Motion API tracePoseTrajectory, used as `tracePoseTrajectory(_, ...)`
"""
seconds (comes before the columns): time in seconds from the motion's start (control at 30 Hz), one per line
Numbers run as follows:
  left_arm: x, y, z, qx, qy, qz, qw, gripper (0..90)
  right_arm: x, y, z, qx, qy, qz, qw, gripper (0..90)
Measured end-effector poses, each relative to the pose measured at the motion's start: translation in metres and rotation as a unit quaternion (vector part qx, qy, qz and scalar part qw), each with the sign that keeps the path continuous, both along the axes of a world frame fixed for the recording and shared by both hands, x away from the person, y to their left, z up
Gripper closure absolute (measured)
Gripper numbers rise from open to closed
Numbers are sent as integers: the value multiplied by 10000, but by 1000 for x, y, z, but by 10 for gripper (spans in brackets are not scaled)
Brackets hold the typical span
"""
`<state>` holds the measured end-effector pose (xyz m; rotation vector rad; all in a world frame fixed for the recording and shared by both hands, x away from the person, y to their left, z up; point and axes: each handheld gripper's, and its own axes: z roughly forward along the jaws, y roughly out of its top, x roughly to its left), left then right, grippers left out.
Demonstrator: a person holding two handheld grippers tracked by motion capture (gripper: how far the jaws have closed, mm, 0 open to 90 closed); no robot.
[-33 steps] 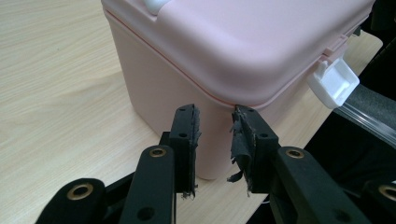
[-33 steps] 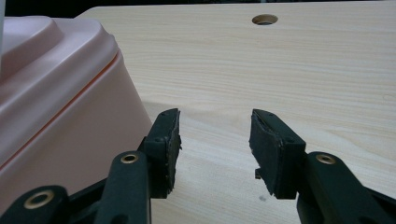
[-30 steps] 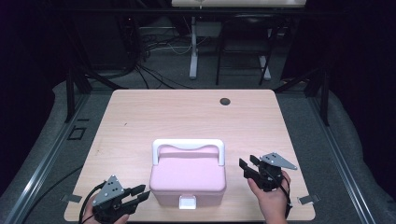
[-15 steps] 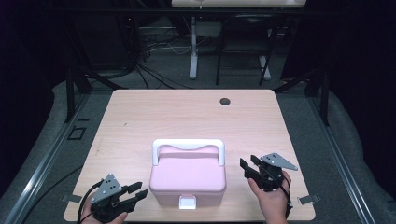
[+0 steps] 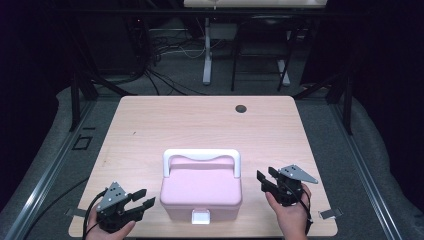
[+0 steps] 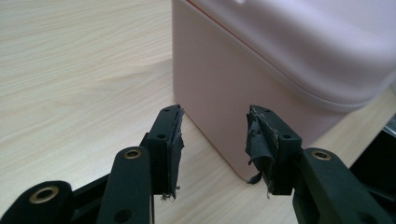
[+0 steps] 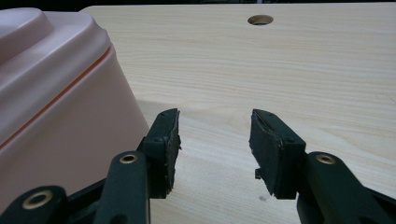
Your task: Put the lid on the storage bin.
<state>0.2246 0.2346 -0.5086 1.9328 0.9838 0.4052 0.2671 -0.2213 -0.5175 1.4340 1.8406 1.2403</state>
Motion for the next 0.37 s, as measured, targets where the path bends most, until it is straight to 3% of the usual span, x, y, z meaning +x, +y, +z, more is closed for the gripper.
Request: tracePoseTrajectory(0.37, 20, 6, 3, -95, 99, 197, 9997, 549, 1, -1, -2, -66, 3, -15, 10000, 522)
